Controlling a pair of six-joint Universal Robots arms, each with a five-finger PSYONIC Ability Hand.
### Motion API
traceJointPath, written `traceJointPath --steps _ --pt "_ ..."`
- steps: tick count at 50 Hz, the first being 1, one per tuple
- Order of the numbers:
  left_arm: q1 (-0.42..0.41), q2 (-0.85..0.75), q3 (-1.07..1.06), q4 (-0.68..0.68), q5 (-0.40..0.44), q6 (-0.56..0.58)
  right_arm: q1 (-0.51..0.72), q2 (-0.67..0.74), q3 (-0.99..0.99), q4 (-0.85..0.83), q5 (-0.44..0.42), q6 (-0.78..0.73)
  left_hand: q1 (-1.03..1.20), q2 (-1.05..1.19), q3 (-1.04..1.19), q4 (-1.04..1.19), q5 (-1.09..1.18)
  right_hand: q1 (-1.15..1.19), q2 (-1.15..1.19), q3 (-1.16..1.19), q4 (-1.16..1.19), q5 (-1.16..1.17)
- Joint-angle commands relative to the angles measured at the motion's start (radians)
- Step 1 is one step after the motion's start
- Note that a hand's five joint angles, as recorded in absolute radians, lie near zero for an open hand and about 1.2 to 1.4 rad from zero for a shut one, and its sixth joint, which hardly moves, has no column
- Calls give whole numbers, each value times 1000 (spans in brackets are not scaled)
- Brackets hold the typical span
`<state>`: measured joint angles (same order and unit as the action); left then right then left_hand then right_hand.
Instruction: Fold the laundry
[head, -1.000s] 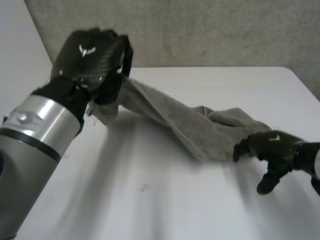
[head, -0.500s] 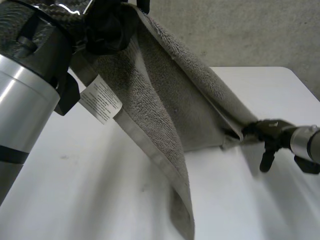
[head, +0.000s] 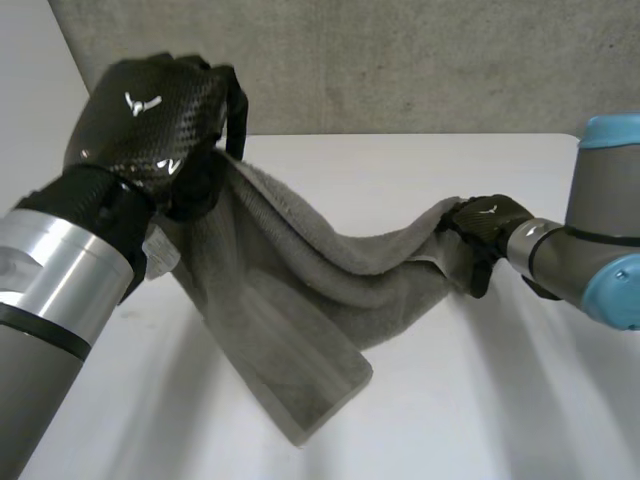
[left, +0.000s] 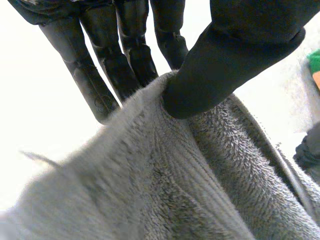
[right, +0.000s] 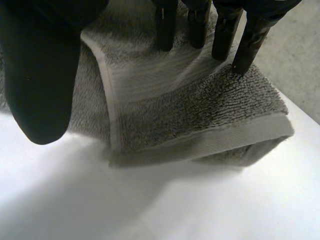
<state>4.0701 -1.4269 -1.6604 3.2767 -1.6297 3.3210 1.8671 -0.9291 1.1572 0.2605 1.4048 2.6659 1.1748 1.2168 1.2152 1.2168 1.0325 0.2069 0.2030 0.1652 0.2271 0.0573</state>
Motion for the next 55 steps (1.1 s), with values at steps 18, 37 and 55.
traceJointPath --steps 18,37,55 --pt "59 -47 -68 14 1 -15 118 171 -2 -303 8 111 221 180 181 179 189 394 398 436 374 370" --pt "87 -55 -90 17 2 -28 122 263 -90 -357 43 97 221 180 181 179 189 629 633 671 609 605" --pt "89 -55 -94 18 2 -26 122 260 -134 -356 39 97 221 180 181 179 189 633 636 674 612 608"
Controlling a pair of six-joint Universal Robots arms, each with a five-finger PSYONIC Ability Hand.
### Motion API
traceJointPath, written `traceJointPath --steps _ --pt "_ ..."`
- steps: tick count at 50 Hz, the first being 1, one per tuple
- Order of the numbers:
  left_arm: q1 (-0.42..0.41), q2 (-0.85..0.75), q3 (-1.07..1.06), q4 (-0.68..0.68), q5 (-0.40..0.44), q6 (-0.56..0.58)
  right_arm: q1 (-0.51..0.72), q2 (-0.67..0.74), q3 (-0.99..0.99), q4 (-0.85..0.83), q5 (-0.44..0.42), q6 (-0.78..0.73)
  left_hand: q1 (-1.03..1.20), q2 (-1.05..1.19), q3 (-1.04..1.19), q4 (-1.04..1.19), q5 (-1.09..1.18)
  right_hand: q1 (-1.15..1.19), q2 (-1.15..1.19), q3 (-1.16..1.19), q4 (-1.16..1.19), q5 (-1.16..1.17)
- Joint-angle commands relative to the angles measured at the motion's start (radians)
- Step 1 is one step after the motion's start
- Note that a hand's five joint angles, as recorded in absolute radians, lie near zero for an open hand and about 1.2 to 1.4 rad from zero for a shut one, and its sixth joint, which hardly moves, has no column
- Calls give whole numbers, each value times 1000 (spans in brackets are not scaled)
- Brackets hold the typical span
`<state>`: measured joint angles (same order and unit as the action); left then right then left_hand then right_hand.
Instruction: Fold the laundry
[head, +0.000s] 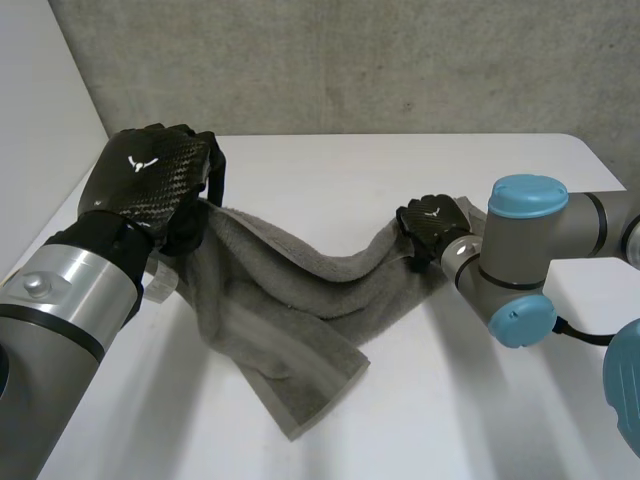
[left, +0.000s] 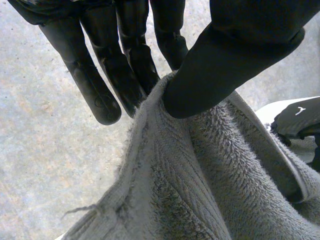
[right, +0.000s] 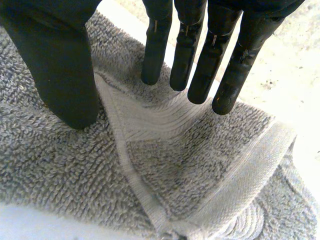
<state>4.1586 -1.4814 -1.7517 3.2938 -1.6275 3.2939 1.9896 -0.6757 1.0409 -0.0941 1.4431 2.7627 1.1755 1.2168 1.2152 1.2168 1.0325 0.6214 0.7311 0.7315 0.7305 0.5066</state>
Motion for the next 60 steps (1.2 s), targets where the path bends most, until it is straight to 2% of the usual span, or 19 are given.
traceJointPath --steps 1,10,19,24,53,56,58,59,60 --pt "0 0 -3 1 0 0 0 11 -21 -1 0 0 221 180 181 179 189 218 108 108 109 158" --pt "0 -10 -3 1 0 1 -2 33 -53 0 0 3 221 180 181 179 189 221 111 111 112 161" --pt "2 -10 -5 1 0 1 -6 -44 -45 25 -4 21 221 180 181 179 189 221 111 111 112 161" --pt "8 -10 -5 1 0 1 -12 -54 -45 53 -36 46 221 180 181 179 189 218 108 108 109 158" --pt "14 -28 -11 15 0 0 -12 19 -50 57 -38 41 221 180 181 179 189 201 91 90 91 141" --pt "15 -31 -11 15 0 0 -12 31 -59 53 -38 41 221 180 181 179 189 221 111 111 112 161" --pt "20 -40 -11 15 0 0 -12 47 -74 51 -41 41 221 180 181 179 189 390 280 280 281 330" --pt "20 -40 -11 15 0 0 -12 47 -74 51 -41 41 221 180 181 179 189 391 282 281 282 332" --pt "23 -42 -11 15 0 1 -12 53 -81 50 -44 41 221 180 181 179 189 522 412 412 413 462"
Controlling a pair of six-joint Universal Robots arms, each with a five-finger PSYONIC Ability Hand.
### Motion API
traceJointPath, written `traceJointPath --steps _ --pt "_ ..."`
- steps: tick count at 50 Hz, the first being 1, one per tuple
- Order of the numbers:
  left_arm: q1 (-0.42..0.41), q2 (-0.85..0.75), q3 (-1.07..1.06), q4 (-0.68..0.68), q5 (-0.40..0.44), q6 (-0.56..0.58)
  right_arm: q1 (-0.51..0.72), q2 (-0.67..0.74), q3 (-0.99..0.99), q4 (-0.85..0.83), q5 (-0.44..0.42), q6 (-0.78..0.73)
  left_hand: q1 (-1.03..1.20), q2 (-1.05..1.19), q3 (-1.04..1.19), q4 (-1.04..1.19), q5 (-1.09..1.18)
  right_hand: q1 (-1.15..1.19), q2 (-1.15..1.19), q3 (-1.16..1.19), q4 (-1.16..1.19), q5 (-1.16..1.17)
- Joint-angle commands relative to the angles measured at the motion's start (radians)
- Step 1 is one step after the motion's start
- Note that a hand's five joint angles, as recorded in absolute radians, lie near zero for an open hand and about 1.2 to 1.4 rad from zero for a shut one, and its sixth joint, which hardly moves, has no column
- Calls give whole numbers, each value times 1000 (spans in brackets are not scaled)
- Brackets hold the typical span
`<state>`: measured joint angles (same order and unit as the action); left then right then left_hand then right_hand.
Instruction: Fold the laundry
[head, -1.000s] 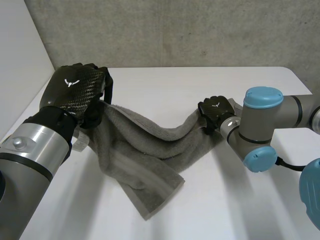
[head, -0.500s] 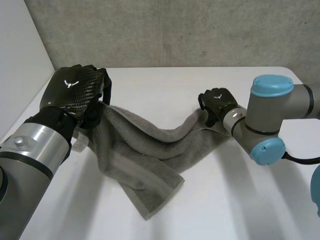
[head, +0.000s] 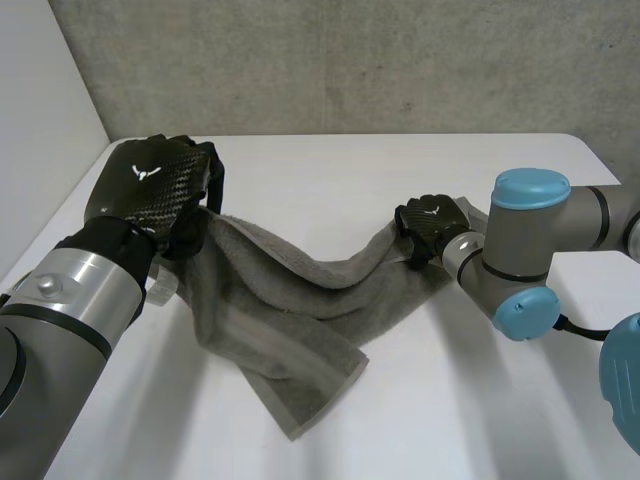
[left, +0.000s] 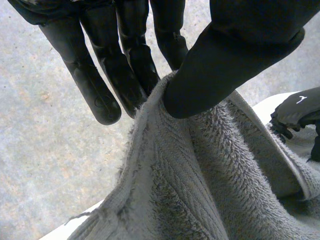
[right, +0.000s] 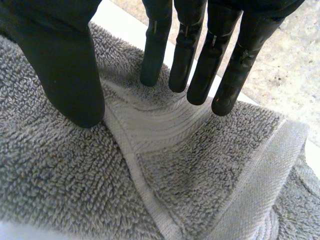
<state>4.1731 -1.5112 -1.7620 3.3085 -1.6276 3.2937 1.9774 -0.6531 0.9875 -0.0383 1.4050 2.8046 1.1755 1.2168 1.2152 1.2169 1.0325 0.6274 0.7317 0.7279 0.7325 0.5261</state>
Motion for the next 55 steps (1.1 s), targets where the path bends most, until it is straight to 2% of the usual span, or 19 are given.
traceJointPath --steps 1,2,3,10,13,18,21,23,29,31,32,34,39,45,47,51,53,54,55 --pt "10 -14 1 0 0 1 0 36 -38 -9 -9 -2 221 180 181 179 189 628 524 527 523 555" --pt "10 -14 1 0 0 1 0 36 -38 -9 -9 -2 221 180 181 179 189 629 525 529 524 556" --pt "13 -15 1 0 0 1 0 44 -49 -15 -12 -4 221 180 181 179 189 768 663 667 662 694" --pt "16 -30 4 0 2 1 -2 38 -78 -26 -17 0 221 180 181 179 189 769 665 668 664 696" --pt "30 -30 9 0 2 3 -20 -22 -81 -23 -15 10 221 180 181 179 189 769 665 668 664 696" --pt "68 -29 13 0 3 3 -115 -296 8 -5 -38 13 221 180 181 179 189 769 665 668 664 696" --pt "84 -29 13 -1 5 3 -130 -370 39 11 -63 3 221 180 181 179 189 769 665 668 664 696" --pt "88 -29 16 -1 8 6 -178 -497 75 93 -115 -29 221 180 181 179 189 769 665 668 664 696" --pt "94 -29 22 -18 6 14 -241 -623 106 316 -167 -149 221 180 181 179 189 769 665 668 664 696" --pt "94 -37 21 -53 9 17 -264 -667 141 501 -172 -290 221 180 181 179 189 769 665 668 664 696" --pt "94 -37 21 -53 9 17 -264 -668 142 502 -172 -290 221 180 181 179 189 769 665 668 664 696" --pt "96 -82 24 -139 26 41 -270 -683 210 657 -166 -451 221 180 181 179 189 769 665 668 664 696" --pt "94 -196 30 -266 35 121 -269 -691 342 777 -159 -641 221 180 181 179 189 769 665 668 664 696" --pt "93 -330 65 -316 34 211 -259 -640 422 773 -112 -695 221 180 181 179 189 769 665 668 664 696" --pt "96 -410 126 -311 32 253 -255 -542 395 747 -40 -703 221 180 181 179 189 769 665 668 664 696" --pt "99 -477 248 -284 31 265 -233 -473 287 669 22 -692 221 180 181 179 189 769 665 668 664 696" --pt "105 -501 325 -259 31 265 -189 -435 156 522 45 -683 221 180 181 179 189 769 665 668 664 696" --pt "108 -520 411 -229 32 267 -189 -435 155 521 45 -683 221 180 181 179 189 769 665 668 664 696" --pt "108 -533 509 -184 34 267 -175 -413 70 418 55 -674 221 180 181 179 189 769 665 668 664 696"
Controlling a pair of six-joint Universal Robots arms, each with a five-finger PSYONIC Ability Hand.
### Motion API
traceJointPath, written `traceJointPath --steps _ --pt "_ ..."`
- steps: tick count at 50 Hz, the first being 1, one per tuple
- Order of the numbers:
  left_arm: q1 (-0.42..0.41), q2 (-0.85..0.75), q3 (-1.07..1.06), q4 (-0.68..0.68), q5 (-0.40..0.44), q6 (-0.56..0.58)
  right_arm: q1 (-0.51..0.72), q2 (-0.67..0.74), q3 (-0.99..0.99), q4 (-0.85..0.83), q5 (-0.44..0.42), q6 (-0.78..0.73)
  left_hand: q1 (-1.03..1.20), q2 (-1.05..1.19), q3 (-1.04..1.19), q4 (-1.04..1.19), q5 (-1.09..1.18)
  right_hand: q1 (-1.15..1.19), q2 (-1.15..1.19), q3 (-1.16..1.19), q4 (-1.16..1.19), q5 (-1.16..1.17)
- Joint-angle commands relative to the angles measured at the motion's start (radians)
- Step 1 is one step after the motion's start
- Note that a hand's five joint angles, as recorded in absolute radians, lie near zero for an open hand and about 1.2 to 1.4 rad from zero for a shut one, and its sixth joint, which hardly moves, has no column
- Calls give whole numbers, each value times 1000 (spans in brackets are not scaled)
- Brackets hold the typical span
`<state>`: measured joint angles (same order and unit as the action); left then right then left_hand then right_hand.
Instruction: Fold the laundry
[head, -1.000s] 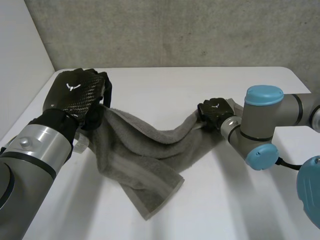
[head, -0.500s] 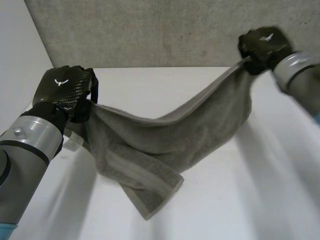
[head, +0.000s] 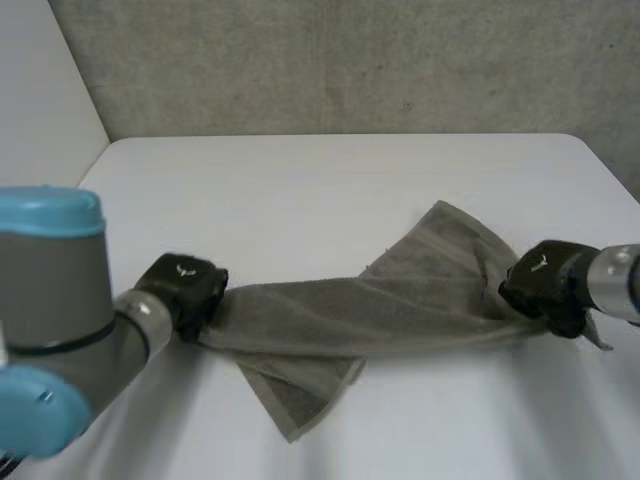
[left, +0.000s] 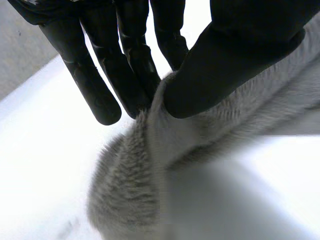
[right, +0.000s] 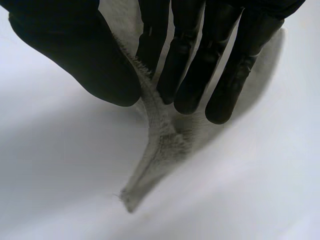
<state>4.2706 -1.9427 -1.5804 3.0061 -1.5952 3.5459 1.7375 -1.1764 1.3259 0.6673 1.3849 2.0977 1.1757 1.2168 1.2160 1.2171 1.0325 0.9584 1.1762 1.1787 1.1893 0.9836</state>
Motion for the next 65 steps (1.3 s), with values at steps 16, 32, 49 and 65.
traceJointPath --steps 16,32,49,65 --pt "21 -23 536 774 -158 -70 91 3 -319 -1232 73 286 221 179 180 179 189 438 220 218 207 238" --pt "51 -37 -44 786 -19 -88 77 47 106 -1088 -101 341 221 179 180 179 189 438 220 218 207 238" --pt "83 52 -281 194 26 178 76 25 213 -367 -93 194 221 179 180 179 189 438 220 218 207 238" --pt "77 317 -238 -81 4 205 76 -266 219 -43 -90 -48 221 179 180 179 189 438 220 218 207 238"
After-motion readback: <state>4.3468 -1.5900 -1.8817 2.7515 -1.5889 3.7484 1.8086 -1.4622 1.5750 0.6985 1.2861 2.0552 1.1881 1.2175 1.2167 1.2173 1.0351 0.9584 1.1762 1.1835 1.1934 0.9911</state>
